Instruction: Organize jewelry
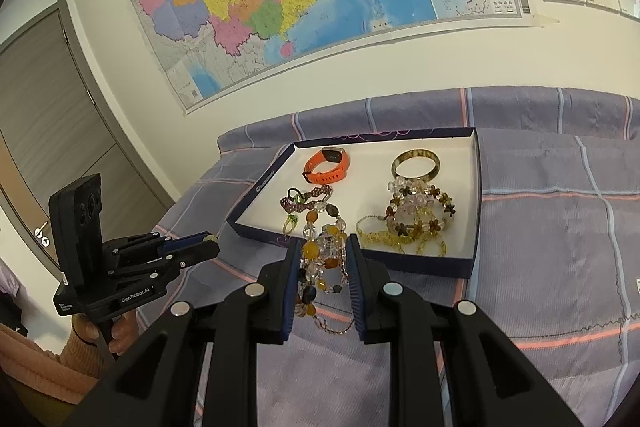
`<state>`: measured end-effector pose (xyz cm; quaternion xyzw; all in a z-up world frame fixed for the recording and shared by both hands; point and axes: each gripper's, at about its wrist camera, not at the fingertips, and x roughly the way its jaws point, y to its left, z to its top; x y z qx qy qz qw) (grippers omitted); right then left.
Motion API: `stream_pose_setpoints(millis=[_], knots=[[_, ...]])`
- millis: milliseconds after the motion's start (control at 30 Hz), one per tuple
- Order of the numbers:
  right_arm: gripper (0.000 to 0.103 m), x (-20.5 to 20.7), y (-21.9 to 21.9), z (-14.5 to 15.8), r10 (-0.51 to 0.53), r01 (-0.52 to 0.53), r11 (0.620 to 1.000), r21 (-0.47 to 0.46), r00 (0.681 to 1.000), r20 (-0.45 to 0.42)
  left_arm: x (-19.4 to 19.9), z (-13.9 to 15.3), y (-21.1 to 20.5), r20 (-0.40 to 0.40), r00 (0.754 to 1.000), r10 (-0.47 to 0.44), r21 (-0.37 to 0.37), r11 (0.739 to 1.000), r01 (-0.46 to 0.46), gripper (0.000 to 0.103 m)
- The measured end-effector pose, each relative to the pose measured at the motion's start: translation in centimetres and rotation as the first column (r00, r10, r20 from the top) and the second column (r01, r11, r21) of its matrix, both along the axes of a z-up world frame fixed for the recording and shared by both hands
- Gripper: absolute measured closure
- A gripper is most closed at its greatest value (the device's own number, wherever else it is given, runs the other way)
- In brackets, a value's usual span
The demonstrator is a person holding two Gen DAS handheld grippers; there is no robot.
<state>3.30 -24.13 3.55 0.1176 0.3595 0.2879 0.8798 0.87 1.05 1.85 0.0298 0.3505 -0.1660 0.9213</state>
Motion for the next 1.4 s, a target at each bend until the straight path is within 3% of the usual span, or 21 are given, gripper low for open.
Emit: stream_pose_setpoints(millis=[1400], knots=[[0.082,4.0,0.0,1.6,-0.014,0.014,1.0,-0.004,0.999,0.031,4.6,1.3,-0.3,0.028,1.0,0.014,-0.007,1.0,-0.014,0.087]])
